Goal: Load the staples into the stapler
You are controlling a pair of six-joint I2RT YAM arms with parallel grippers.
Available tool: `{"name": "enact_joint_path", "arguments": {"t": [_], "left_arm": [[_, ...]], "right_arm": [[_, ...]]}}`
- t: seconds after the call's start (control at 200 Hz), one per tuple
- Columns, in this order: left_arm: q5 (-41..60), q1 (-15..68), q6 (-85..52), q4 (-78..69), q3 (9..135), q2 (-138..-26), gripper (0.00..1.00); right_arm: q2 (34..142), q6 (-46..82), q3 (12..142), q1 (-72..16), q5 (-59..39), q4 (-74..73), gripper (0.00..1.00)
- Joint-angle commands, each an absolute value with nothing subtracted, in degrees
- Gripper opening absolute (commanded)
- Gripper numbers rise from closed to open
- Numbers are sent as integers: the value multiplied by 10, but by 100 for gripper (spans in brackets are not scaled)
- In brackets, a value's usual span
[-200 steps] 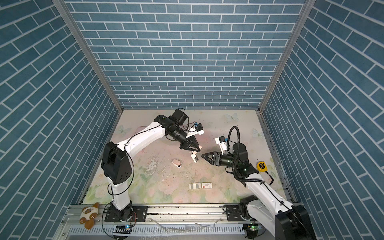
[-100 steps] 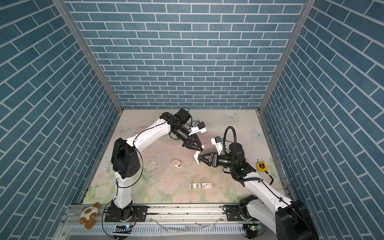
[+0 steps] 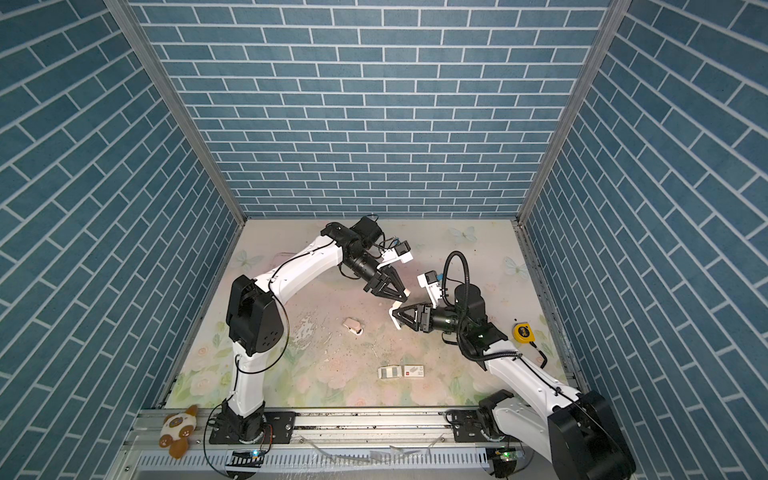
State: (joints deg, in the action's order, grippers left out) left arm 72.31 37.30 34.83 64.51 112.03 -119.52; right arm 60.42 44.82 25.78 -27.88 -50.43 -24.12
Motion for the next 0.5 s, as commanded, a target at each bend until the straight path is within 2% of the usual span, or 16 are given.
{"name": "enact_joint_path", "arguments": {"t": [0.0, 0.23, 0.495], "left_arm": [[757, 372, 334, 645, 1134, -1205, 0], [759, 373, 329, 641, 1136, -1204, 0], [771, 374, 327, 645, 1138, -1202, 0]], "right_arm": [[612, 465, 263, -282, -505, -304, 49], [611, 478, 254, -284, -506, -322, 38], [609, 489, 249, -285, -511, -338, 38]]}}
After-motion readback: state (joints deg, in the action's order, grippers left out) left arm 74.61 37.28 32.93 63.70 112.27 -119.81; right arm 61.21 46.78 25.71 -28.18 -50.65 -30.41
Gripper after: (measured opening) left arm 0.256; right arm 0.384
